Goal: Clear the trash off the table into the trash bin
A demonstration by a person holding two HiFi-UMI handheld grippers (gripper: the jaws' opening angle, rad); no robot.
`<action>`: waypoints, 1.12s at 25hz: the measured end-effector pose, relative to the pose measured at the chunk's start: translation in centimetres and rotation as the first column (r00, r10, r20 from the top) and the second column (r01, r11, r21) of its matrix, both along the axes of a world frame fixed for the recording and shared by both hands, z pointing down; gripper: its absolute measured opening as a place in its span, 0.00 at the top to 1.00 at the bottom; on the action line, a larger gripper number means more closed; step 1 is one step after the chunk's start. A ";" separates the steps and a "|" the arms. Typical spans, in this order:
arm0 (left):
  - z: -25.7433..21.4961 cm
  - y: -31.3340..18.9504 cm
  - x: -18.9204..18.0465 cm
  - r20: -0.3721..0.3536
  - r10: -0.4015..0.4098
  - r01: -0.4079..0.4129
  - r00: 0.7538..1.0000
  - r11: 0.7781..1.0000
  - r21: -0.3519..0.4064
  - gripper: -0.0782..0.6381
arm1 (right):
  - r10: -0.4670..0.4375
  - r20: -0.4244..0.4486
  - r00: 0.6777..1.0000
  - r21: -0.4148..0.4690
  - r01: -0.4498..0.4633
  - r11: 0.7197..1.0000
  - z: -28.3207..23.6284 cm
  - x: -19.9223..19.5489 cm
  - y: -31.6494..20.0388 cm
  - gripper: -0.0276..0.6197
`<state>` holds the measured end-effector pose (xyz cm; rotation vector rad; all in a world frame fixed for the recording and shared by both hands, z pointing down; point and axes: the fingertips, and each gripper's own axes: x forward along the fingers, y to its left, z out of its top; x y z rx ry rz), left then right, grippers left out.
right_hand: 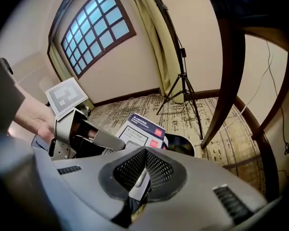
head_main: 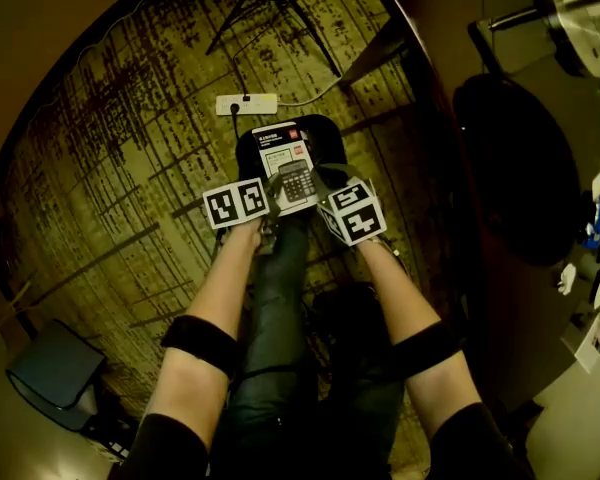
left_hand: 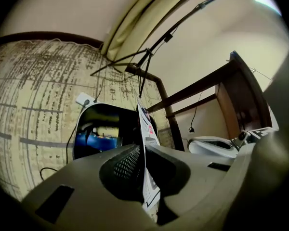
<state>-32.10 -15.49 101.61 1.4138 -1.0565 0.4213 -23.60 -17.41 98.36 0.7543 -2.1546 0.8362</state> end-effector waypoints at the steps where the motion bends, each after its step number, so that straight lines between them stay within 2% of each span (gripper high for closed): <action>1: 1.0 0.1 0.0 -0.011 -0.009 0.009 1.000 1.000 -0.010 0.88 | -0.002 -0.001 1.000 -0.004 0.002 1.000 1.0 -0.3 0.0 0.95; 7: 5.2 0.7 -0.4 -0.083 -0.100 0.092 0.992 0.991 -0.096 0.87 | -0.002 -0.001 1.000 -0.032 0.002 0.999 3.5 -1.3 -0.3 0.95; 12: 7.4 0.8 -0.3 -0.105 -0.116 0.099 0.988 0.984 -0.149 0.87 | 0.003 -0.005 1.000 -0.034 -0.003 0.999 4.8 -1.5 -0.8 0.95; 17: 8.7 0.2 -0.5 -0.127 -0.167 0.143 0.978 0.974 -0.178 0.83 | 0.005 -0.008 1.000 -0.040 -0.005 0.999 5.8 -1.4 -1.1 0.95; 22: 9.3 -0.3 -1.0 -0.068 -0.147 0.134 0.987 0.977 -0.163 0.67 | 0.007 -0.009 1.000 -0.053 -0.007 0.999 6.2 -1.3 -0.8 0.95; 24: 9.5 -0.3 -1.2 -0.045 -0.138 0.129 0.989 0.978 -0.164 0.57 | 0.008 -0.007 1.000 -0.057 -0.009 0.998 6.3 -1.4 -0.8 0.95; 28: 9.3 -0.3 -1.3 -0.027 -0.132 0.126 0.991 0.980 -0.157 0.56 | 0.008 -0.008 1.000 -0.063 -0.009 0.998 6.4 -1.3 -0.6 0.95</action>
